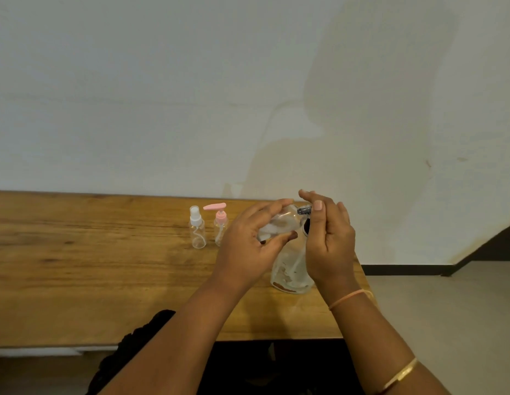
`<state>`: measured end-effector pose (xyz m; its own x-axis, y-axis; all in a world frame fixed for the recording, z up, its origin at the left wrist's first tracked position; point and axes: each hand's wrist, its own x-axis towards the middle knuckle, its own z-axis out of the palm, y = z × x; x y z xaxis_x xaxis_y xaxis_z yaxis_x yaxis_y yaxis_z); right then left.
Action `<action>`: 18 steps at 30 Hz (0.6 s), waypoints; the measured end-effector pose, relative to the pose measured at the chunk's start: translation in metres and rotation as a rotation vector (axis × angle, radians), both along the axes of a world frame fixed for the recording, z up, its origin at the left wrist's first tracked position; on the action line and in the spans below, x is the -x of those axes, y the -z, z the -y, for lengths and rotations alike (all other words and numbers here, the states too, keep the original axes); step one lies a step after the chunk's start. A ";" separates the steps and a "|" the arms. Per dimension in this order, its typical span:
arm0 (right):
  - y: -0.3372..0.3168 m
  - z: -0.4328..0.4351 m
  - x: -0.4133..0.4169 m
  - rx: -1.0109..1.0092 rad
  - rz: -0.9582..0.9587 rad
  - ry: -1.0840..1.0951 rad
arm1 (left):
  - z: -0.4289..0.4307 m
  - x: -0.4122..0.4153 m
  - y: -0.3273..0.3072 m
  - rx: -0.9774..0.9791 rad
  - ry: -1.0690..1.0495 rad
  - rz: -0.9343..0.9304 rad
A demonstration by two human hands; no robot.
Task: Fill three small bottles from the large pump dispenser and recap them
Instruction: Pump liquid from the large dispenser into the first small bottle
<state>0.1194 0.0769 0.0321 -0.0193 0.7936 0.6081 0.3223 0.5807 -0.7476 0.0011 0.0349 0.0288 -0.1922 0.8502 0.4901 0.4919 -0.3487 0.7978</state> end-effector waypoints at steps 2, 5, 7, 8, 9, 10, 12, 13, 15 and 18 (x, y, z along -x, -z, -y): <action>0.000 0.001 -0.001 0.029 -0.023 -0.014 | 0.002 0.000 0.000 -0.004 -0.001 0.012; -0.006 0.003 -0.003 0.074 -0.135 -0.075 | 0.003 -0.003 -0.003 -0.048 0.001 0.016; -0.011 0.005 -0.003 0.078 -0.166 -0.100 | 0.003 -0.004 -0.005 -0.082 -0.005 0.000; -0.013 0.005 -0.002 0.078 -0.166 -0.106 | 0.002 -0.004 -0.005 -0.089 -0.009 -0.006; -0.013 0.005 -0.002 0.079 -0.163 -0.105 | 0.002 -0.004 -0.006 -0.089 -0.011 -0.005; -0.012 0.004 -0.001 0.079 -0.159 -0.099 | 0.001 -0.003 -0.005 -0.084 -0.010 0.002; -0.007 0.001 0.000 0.070 -0.134 -0.077 | -0.001 -0.002 -0.003 -0.062 0.001 0.023; -0.004 -0.001 0.000 0.065 -0.119 -0.068 | -0.002 -0.002 -0.002 -0.043 0.011 0.033; 0.001 -0.002 -0.001 0.055 -0.092 -0.061 | -0.002 -0.002 0.000 -0.009 0.024 0.057; 0.001 0.000 -0.003 0.078 -0.107 -0.077 | 0.001 -0.003 -0.001 0.010 0.021 0.075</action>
<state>0.1219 0.0772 0.0307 -0.0205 0.8374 0.5463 0.1945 0.5393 -0.8193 0.0038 0.0343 0.0299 -0.2102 0.8593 0.4663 0.4230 -0.3500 0.8358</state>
